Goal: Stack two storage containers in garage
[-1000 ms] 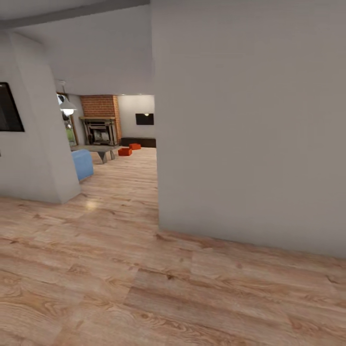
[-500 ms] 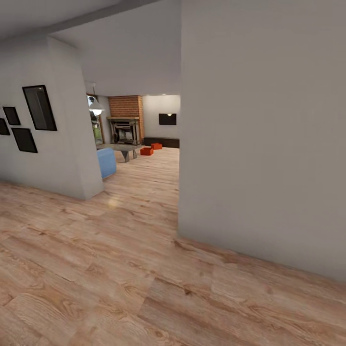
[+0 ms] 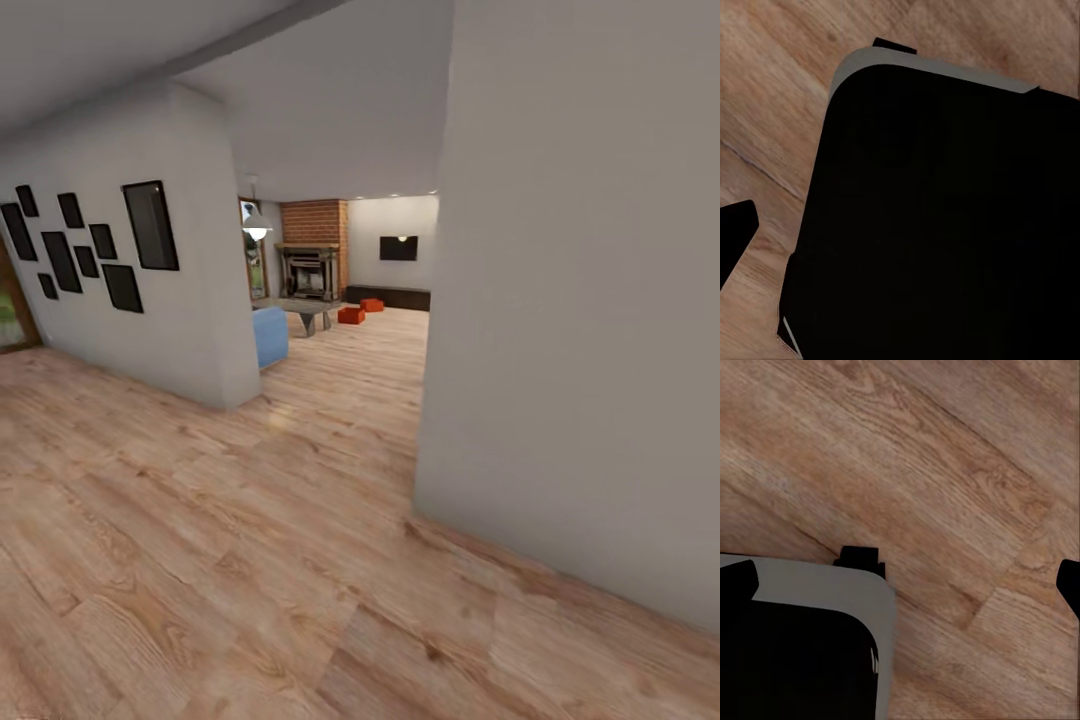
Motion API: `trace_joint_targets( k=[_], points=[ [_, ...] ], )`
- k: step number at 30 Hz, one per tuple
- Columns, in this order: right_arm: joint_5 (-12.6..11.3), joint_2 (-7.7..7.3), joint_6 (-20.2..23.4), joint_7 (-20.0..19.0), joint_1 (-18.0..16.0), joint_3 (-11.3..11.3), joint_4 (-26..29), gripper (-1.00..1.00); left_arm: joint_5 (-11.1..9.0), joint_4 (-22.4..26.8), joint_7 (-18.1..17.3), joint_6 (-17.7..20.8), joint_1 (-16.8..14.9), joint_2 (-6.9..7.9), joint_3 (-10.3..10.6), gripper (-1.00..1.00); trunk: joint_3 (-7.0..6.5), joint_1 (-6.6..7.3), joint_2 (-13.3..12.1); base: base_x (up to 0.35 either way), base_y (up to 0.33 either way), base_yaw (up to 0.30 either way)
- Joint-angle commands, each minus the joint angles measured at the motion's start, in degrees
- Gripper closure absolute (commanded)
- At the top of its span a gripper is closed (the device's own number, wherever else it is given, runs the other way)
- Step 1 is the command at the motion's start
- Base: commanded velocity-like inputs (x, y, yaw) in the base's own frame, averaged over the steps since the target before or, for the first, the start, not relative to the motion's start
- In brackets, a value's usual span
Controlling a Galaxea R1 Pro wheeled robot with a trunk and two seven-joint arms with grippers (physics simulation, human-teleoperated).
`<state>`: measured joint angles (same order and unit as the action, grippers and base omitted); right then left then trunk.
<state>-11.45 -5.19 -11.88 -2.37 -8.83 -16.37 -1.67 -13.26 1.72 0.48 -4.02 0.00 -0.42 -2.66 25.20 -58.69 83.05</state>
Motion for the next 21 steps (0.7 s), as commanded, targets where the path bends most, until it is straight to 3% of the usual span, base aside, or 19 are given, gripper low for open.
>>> trace_joint_targets(
  k=[1,15,21],
  points=[
    [-0.6,0.0,-0.34,-0.26,-0.07,-0.42,-0.18,-1.0,-0.09,0.04,0.05,-0.11,0.0,-0.02,-0.24,-1.0,0.05,-0.03,0.03,0.326,0.0,0.3],
    [-0.6,0.0,-0.34,-0.22,-0.06,-0.42,-0.18,-1.0,-0.09,0.04,0.05,-0.2,0.0,-0.02,-0.26,-1.0,0.05,-0.03,0.03,0.326,0.0,0.299],
    [-0.67,0.1,-0.51,-0.43,-0.06,-0.44,-0.18,-1.0,-0.04,0.04,0.05,-0.35,0.0,-0.02,-0.33,-1.0,0.05,-0.03,0.03,0.326,0.0,0.073]
  ],
)
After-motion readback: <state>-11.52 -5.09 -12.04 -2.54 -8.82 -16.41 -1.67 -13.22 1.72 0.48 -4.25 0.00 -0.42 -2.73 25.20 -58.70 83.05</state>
